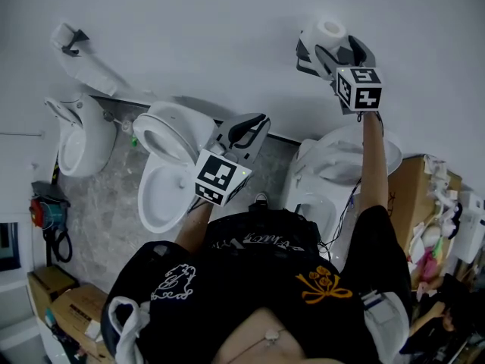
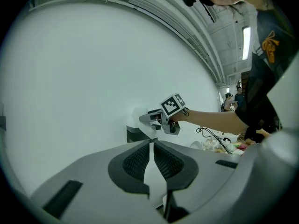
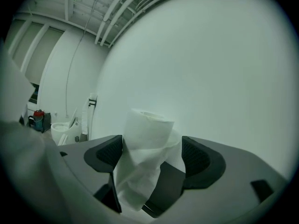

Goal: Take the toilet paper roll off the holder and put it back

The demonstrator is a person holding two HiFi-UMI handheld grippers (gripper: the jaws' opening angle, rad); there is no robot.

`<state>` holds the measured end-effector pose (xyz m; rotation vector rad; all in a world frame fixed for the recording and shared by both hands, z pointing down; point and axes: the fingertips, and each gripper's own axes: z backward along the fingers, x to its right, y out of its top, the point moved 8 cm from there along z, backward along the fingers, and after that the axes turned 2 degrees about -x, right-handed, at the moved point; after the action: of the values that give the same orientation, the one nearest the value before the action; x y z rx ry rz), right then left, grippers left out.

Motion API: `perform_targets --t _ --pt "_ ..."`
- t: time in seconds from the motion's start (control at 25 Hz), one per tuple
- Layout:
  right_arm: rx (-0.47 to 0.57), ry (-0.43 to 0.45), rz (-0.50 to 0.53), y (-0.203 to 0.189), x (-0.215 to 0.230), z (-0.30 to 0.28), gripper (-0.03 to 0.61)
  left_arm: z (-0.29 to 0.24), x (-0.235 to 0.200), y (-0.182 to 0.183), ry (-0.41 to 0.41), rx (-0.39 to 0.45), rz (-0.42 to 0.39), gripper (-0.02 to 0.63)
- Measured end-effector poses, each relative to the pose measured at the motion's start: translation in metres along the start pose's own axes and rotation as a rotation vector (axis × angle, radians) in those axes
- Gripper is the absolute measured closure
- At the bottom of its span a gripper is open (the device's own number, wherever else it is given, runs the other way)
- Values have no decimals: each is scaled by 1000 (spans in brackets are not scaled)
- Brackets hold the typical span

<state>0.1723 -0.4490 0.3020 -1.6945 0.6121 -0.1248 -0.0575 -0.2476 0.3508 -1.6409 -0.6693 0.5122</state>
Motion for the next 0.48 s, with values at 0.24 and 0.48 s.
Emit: perform_targets --t 0.24,0.48 --pt "-63 35 6 -4 -2 -16 176 3 -4 -3 13 -17 3 574" --pt "-76 37 55 -3 -8 -17 217 6 -6 -4 11 -28 -2 574"
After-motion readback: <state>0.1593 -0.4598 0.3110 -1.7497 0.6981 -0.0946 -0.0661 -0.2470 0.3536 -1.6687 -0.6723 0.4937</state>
